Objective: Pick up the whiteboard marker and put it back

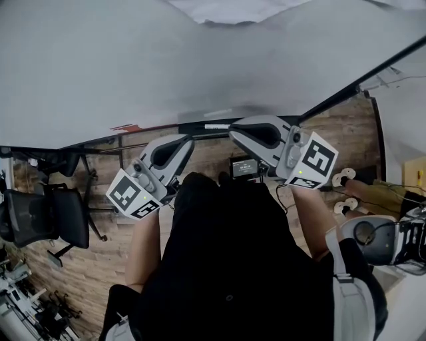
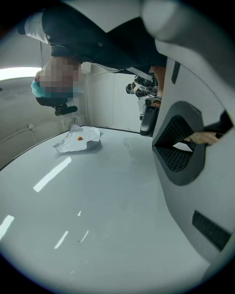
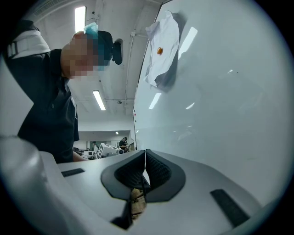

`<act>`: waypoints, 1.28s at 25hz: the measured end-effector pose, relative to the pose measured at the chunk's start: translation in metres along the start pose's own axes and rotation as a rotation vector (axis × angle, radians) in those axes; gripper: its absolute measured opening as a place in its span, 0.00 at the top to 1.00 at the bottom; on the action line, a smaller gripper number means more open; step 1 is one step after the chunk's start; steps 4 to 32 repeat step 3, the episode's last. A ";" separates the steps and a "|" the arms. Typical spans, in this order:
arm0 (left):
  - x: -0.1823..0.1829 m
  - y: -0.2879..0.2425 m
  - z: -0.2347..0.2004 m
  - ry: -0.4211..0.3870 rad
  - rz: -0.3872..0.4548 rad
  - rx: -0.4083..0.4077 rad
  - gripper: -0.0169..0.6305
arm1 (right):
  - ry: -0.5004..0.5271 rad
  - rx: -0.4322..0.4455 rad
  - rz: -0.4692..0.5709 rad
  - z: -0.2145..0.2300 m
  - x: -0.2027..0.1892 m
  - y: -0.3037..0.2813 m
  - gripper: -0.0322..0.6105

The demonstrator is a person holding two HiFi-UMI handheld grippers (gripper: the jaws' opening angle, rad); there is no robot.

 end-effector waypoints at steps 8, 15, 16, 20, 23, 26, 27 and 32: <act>-0.004 0.000 -0.003 0.008 -0.001 0.003 0.96 | -0.022 -0.004 -0.013 0.005 -0.004 -0.002 0.92; -0.004 0.000 -0.003 0.008 -0.001 0.003 0.96 | -0.022 -0.004 -0.013 0.005 -0.004 -0.002 0.92; -0.004 0.000 -0.003 0.008 -0.001 0.003 0.96 | -0.022 -0.004 -0.013 0.005 -0.004 -0.002 0.92; -0.004 0.000 -0.003 0.008 -0.001 0.003 0.96 | -0.022 -0.004 -0.013 0.005 -0.004 -0.002 0.92; -0.004 0.000 -0.003 0.008 -0.001 0.003 0.96 | -0.022 -0.004 -0.013 0.005 -0.004 -0.002 0.92; -0.004 0.000 -0.003 0.008 -0.001 0.003 0.96 | -0.022 -0.004 -0.013 0.005 -0.004 -0.002 0.92; -0.004 0.000 -0.003 0.008 -0.001 0.003 0.96 | -0.022 -0.004 -0.013 0.005 -0.004 -0.002 0.92; -0.004 0.000 -0.003 0.008 -0.001 0.003 0.96 | -0.022 -0.004 -0.013 0.005 -0.004 -0.002 0.92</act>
Point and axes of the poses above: the fingertips, and each gripper's own axes: y backward along the fingers, z to its right, x out of its top, the point moved 8 cm from there along y, backward along the fingers, and after that the axes turned 1 degree about -x, right-handed, at the moved point
